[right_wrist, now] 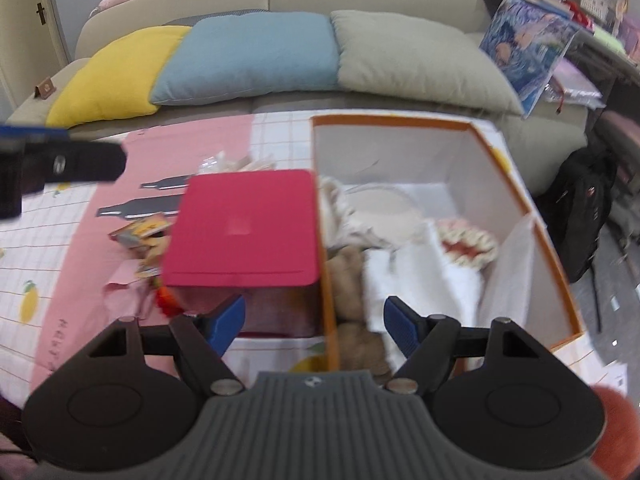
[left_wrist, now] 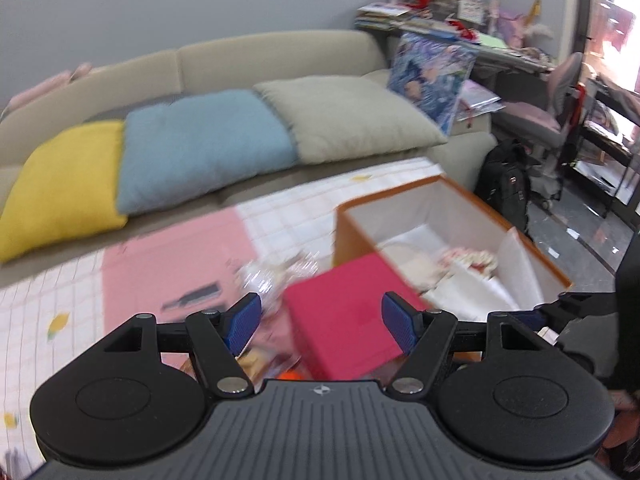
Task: Organize soft objects
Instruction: 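Withdraw both open tools from the white box back toward the pile, then grasp the pink cloth with the left tool while the right tool grasps the orange knitted fruit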
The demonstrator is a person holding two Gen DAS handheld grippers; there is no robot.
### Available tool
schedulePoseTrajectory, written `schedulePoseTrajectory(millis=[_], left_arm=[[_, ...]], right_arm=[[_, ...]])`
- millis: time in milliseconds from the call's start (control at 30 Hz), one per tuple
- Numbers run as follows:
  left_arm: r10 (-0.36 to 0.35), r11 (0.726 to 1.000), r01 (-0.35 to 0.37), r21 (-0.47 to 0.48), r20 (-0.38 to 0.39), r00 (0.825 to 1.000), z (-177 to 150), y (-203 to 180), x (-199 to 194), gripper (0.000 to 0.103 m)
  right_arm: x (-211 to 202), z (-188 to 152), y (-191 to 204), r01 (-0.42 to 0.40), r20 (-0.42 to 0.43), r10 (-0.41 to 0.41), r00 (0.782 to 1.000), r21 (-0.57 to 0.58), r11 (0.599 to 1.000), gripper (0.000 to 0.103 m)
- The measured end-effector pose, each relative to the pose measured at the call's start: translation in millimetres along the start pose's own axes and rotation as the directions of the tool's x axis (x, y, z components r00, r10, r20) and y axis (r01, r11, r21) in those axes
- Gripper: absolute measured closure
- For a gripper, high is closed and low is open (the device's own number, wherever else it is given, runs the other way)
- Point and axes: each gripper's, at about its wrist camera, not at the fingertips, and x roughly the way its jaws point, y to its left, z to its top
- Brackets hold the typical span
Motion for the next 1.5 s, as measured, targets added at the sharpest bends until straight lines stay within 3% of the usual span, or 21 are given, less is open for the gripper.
schedulePoseTrajectory(millis=[367,567,667,733,867,933,1233,1500], left_arm=[[0.038,0.985,-0.051,-0.167,-0.081,0.996,-55,60,-9,0.023],[0.055,0.966,-0.086,-0.244,-0.129,0.99,-85,88,-9,0.024],[0.044,0.951,-0.089,-0.297,-0.154,0.987,-98,101,-4,0.024],[0.035,0.947,-0.087,-0.308,-0.171,0.985,-105,106,1,0.024],[0.033,0.954,-0.086,-0.287,-0.185,0.982,-112,109,15,0.024],[0.022,0.959,-0.072,-0.274,-0.183,0.983,-113,111,23,0.024],[-0.016,0.98,-0.02,-0.199,-0.175,0.984,-107,115,51,0.024],[-0.055,0.99,0.027,-0.141,-0.204,0.977,-109,119,72,0.024]], right_arm=[[12,-10,53,-0.091,-0.039,0.089,0.995,-0.061,0.994,0.028],[18,-17,84,-0.133,-0.049,0.126,0.991,-0.17,0.976,0.029],[22,-22,101,-0.156,-0.049,0.148,0.988,-0.254,0.955,0.037],[27,-25,111,-0.174,-0.06,0.163,0.985,-0.303,0.937,0.049],[37,-27,128,-0.202,-0.074,0.188,0.979,-0.37,0.907,0.056],[43,-27,137,-0.181,-0.056,0.174,0.983,-0.428,0.885,0.065],[84,-32,165,-0.008,0.037,0.046,0.998,-0.69,0.724,0.069],[112,-48,178,0.069,0.081,0.008,0.997,-0.894,0.444,0.066]])
